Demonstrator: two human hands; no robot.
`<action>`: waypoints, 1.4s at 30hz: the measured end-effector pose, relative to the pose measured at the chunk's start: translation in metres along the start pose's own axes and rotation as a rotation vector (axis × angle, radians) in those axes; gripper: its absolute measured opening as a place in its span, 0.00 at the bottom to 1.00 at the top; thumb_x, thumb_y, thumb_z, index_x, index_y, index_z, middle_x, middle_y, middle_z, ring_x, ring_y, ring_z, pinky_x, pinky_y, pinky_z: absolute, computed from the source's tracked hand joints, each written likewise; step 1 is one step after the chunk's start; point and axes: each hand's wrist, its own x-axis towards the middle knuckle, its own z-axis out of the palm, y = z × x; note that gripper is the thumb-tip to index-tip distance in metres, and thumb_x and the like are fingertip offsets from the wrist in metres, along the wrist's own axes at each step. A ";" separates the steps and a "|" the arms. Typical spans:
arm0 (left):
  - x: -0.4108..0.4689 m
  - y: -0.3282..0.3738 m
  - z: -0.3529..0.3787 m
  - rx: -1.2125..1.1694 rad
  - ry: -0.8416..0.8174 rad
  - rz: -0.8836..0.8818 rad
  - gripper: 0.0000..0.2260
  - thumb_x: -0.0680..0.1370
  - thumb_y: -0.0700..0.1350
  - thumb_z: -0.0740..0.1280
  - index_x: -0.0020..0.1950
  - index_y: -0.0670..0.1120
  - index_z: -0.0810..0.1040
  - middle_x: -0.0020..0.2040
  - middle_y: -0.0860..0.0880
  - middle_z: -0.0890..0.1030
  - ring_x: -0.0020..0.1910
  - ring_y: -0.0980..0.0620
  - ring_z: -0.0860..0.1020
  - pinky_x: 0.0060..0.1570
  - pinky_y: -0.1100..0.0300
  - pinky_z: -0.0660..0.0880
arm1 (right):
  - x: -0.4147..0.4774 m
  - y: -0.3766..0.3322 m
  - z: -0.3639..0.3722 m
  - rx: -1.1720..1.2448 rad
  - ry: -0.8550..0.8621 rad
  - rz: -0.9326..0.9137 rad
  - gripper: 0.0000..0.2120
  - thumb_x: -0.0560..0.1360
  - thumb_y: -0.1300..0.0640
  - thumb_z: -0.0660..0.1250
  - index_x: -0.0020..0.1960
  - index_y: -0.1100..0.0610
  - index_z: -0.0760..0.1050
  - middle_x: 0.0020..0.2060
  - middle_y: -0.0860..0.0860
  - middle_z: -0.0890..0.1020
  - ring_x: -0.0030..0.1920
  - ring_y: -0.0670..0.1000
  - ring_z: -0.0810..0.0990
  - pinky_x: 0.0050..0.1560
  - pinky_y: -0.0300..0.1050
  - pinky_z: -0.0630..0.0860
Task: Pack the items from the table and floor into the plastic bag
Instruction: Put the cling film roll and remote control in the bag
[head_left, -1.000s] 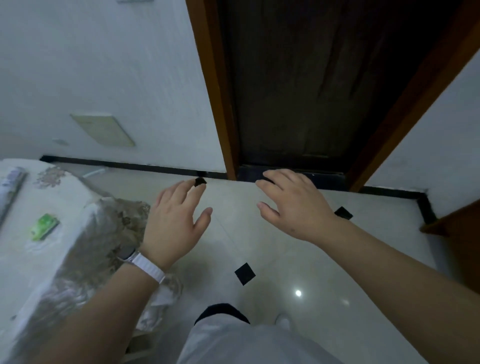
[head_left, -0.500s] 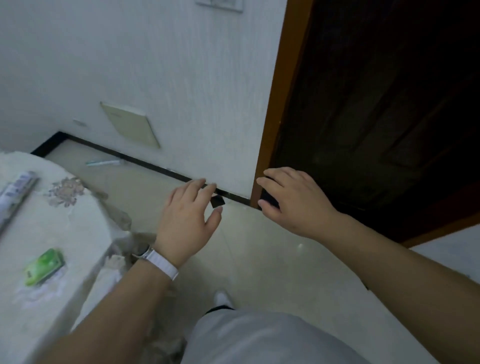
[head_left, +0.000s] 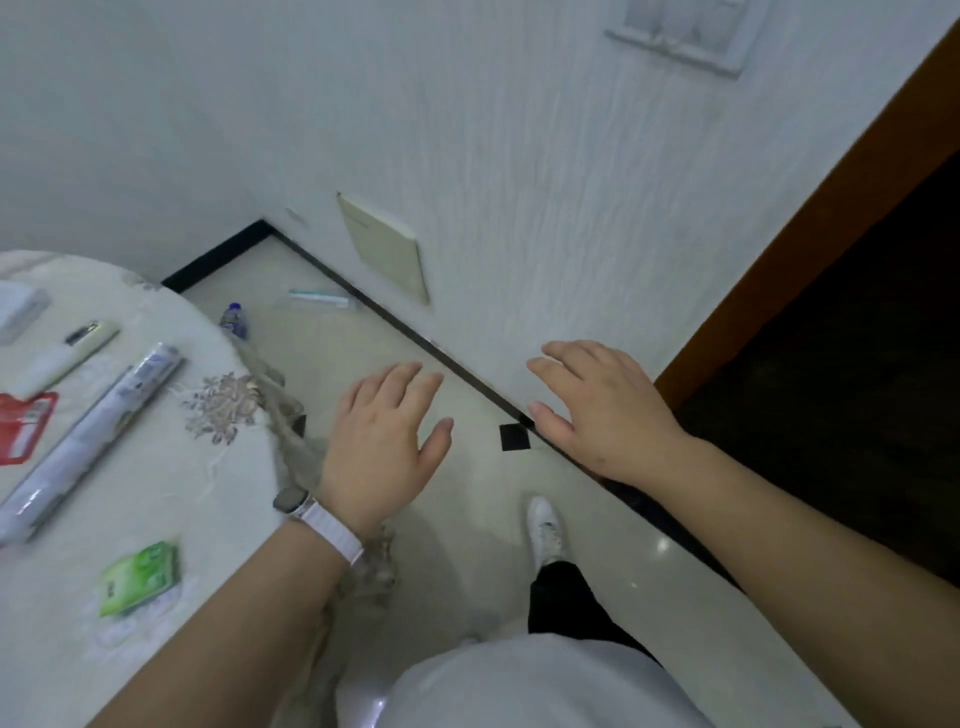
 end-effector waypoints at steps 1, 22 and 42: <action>0.009 -0.005 0.004 0.021 -0.009 -0.033 0.20 0.75 0.54 0.66 0.64 0.46 0.78 0.63 0.44 0.79 0.62 0.41 0.75 0.61 0.47 0.71 | 0.019 0.008 0.007 0.019 0.005 -0.035 0.24 0.76 0.43 0.56 0.64 0.56 0.75 0.62 0.55 0.78 0.61 0.58 0.75 0.59 0.53 0.72; 0.108 -0.140 -0.014 0.285 0.003 -0.745 0.21 0.75 0.55 0.61 0.64 0.48 0.77 0.63 0.45 0.79 0.61 0.43 0.75 0.61 0.46 0.71 | 0.360 -0.036 0.060 0.199 -0.060 -0.745 0.24 0.74 0.43 0.60 0.63 0.56 0.75 0.61 0.55 0.78 0.59 0.58 0.76 0.57 0.53 0.73; 0.063 -0.371 -0.024 0.284 -0.003 -1.258 0.20 0.73 0.53 0.65 0.62 0.45 0.79 0.61 0.42 0.80 0.59 0.40 0.78 0.58 0.43 0.73 | 0.583 -0.274 0.139 0.129 -0.212 -1.157 0.24 0.75 0.42 0.57 0.62 0.56 0.77 0.59 0.54 0.80 0.57 0.57 0.78 0.56 0.53 0.74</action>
